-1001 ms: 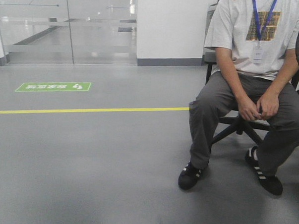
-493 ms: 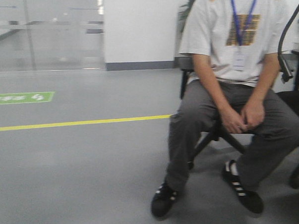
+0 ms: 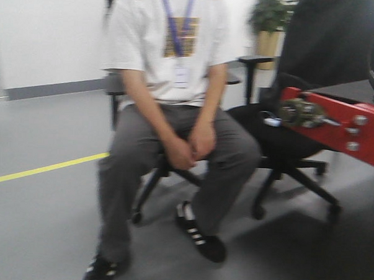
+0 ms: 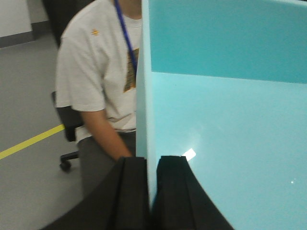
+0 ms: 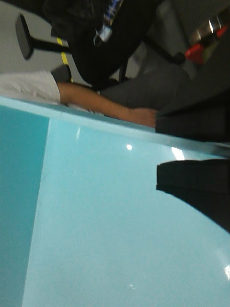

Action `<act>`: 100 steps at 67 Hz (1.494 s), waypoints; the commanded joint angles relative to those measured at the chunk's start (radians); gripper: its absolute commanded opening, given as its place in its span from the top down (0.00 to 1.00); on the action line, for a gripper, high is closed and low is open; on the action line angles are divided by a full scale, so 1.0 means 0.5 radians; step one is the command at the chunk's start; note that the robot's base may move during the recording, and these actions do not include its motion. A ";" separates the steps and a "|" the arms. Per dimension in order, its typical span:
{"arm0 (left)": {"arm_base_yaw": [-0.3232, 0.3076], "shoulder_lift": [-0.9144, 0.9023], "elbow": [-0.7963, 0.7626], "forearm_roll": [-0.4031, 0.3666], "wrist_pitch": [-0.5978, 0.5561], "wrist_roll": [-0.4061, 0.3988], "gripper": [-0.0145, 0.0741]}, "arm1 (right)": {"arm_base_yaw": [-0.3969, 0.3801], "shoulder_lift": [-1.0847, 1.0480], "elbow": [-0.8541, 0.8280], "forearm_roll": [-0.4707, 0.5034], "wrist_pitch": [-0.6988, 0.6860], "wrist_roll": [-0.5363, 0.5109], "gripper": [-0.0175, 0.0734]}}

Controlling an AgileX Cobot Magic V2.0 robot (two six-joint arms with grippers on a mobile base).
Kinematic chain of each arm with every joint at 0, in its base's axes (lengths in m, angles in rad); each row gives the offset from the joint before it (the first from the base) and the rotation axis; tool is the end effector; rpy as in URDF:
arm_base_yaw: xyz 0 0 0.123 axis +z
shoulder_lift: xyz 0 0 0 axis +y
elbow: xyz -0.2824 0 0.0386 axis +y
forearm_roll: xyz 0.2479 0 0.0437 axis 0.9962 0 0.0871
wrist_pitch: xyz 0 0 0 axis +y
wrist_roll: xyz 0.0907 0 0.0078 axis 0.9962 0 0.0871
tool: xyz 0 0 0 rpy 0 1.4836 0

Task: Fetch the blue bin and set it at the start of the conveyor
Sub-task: 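Hold the bin with both grippers while the base drives to the conveyor, then lower the held bin onto the near end of the conveyor belt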

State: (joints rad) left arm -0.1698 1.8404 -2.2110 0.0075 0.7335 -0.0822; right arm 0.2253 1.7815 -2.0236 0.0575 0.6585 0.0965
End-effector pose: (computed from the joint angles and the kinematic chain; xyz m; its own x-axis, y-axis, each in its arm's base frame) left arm 0.4093 -0.0697 0.4905 -0.2801 -0.0296 -0.9595 0.1432 0.9870 -0.0723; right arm 0.4019 0.0954 0.4635 -0.3474 0.0655 -0.9354 -0.2086 0.9672 0.1452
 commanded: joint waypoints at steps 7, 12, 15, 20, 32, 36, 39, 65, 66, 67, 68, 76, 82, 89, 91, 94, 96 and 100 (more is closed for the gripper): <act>-0.011 -0.018 -0.014 -0.039 -0.100 -0.004 0.96 | 0.007 -0.051 -0.019 0.039 -0.198 -0.067 0.98; -0.011 -0.018 -0.014 -0.039 -0.100 -0.004 0.96 | 0.007 -0.051 -0.019 0.039 -0.198 -0.067 0.98; -0.011 -0.018 -0.014 -0.039 -0.100 -0.004 0.96 | 0.007 -0.051 -0.019 0.039 -0.198 -0.067 0.98; -0.011 -0.018 -0.014 -0.039 -0.100 -0.004 0.96 | 0.007 -0.051 -0.019 0.039 -0.198 -0.067 0.98; -0.011 -0.018 -0.014 -0.039 -0.100 -0.004 0.96 | 0.007 -0.051 -0.019 0.039 -0.198 -0.067 0.98; -0.011 -0.018 -0.014 -0.039 -0.100 -0.004 0.96 | 0.007 -0.051 -0.019 0.039 -0.198 -0.067 0.98; -0.011 -0.018 -0.014 -0.039 -0.100 -0.004 0.96 | 0.007 -0.051 -0.019 0.039 -0.198 -0.067 0.98; -0.011 -0.018 -0.014 -0.039 -0.100 -0.004 0.96 | 0.007 -0.051 -0.019 0.039 -0.198 -0.067 0.98; -0.011 -0.018 -0.014 -0.039 -0.100 -0.004 0.96 | 0.007 -0.051 -0.019 0.039 -0.198 -0.067 0.98; -0.011 -0.018 -0.014 -0.039 -0.100 -0.004 0.96 | 0.007 -0.051 -0.019 0.039 -0.198 -0.067 0.98; -0.011 -0.018 -0.014 -0.039 -0.100 -0.004 0.96 | 0.007 -0.051 -0.019 0.039 -0.198 -0.067 0.98; -0.011 -0.018 -0.014 -0.039 -0.100 -0.004 0.96 | 0.007 -0.051 -0.019 0.039 -0.198 -0.067 0.98; -0.011 -0.018 -0.014 -0.039 -0.100 -0.004 0.96 | 0.007 -0.051 -0.019 0.039 -0.198 -0.067 0.98; -0.011 -0.018 -0.014 -0.039 -0.100 -0.004 0.96 | 0.007 -0.051 -0.019 0.039 -0.198 -0.067 0.98; -0.011 -0.018 -0.014 -0.039 -0.100 -0.004 0.96 | 0.007 -0.051 -0.019 0.039 -0.198 -0.067 0.98; -0.011 -0.018 -0.014 -0.039 -0.100 -0.004 0.96 | 0.007 -0.051 -0.019 0.039 -0.198 -0.067 0.98; -0.011 -0.018 -0.014 -0.039 -0.100 -0.004 0.96 | 0.007 -0.051 -0.019 0.039 -0.198 -0.067 0.98; -0.011 -0.018 -0.014 -0.039 -0.100 -0.004 0.96 | 0.007 -0.051 -0.019 0.039 -0.198 -0.067 0.98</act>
State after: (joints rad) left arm -0.1698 1.8404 -2.2110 0.0079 0.7298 -0.0822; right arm 0.2216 1.7815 -2.0236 0.0533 0.6372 0.0947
